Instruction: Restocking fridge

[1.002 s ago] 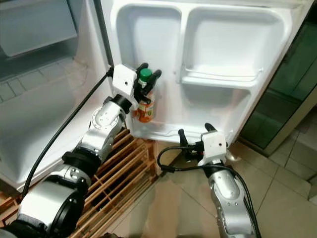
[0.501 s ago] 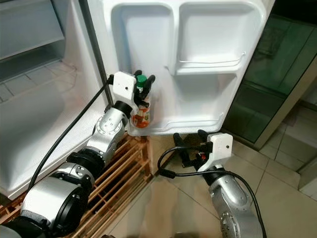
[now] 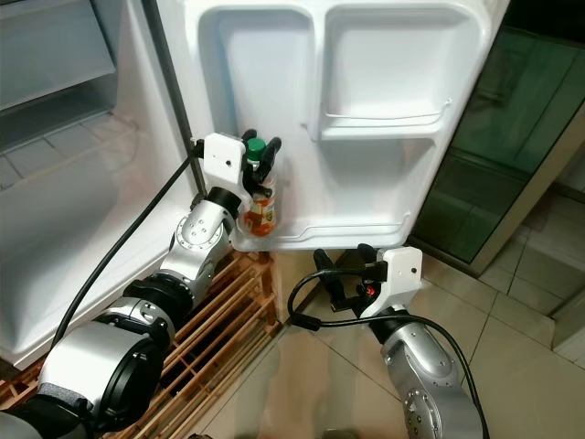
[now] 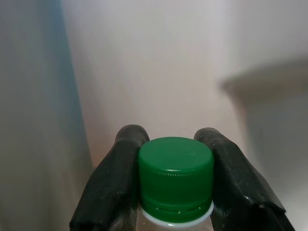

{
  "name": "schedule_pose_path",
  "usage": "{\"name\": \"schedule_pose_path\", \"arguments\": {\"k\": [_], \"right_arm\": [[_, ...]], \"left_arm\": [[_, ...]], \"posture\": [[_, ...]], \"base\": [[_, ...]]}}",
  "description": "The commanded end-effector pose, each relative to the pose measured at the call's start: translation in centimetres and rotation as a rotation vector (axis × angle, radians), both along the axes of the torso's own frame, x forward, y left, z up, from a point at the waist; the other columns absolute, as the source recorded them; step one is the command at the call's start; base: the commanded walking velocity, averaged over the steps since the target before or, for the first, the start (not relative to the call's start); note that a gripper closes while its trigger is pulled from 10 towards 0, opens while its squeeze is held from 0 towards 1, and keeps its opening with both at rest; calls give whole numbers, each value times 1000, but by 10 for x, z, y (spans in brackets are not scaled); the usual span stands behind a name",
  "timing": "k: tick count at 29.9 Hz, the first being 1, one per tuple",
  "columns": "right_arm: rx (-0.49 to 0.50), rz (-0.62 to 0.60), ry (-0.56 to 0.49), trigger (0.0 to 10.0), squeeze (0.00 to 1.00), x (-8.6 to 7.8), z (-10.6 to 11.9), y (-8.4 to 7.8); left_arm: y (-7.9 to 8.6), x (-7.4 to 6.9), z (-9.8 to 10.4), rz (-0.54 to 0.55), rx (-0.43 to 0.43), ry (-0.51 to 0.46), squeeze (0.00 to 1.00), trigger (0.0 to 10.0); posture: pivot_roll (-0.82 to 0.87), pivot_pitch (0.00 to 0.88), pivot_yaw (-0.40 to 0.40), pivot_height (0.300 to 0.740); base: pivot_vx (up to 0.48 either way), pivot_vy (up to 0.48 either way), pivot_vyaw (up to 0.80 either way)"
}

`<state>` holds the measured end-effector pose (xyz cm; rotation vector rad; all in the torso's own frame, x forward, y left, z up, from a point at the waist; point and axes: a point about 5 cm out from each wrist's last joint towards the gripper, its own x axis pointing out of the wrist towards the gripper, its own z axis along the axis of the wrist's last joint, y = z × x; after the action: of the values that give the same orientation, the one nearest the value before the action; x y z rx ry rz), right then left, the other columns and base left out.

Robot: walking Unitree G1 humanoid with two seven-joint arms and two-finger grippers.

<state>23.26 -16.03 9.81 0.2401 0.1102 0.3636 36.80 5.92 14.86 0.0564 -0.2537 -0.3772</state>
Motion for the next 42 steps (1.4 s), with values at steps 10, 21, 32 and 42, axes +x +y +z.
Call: {"name": "schedule_pose_path", "arguments": {"k": [10,21,32,42], "right_arm": [[-37,6,8,10000,0,0,-1,-1],[-45,-2,21,10000,0,-2,-5,-2],[-57,6,34,10000,0,1,-8,-4],[-58,27,28,10000,0,12,-11,0]], "left_arm": [[-6,3,22,7,150,-168,0,10000],[11,0,-21,105,72,104,1000,10000],[25,8,68,126,129,-352,1000,10000],[23,-17,100,-71,93,-437,1000,10000]], "posture": [[-225,0,74,740],[-221,0,71,740],[-189,0,65,740],[-145,0,65,740]], "base": [[0,0,0],[0,0,0],[0,0,0],[0,0,0]]}}
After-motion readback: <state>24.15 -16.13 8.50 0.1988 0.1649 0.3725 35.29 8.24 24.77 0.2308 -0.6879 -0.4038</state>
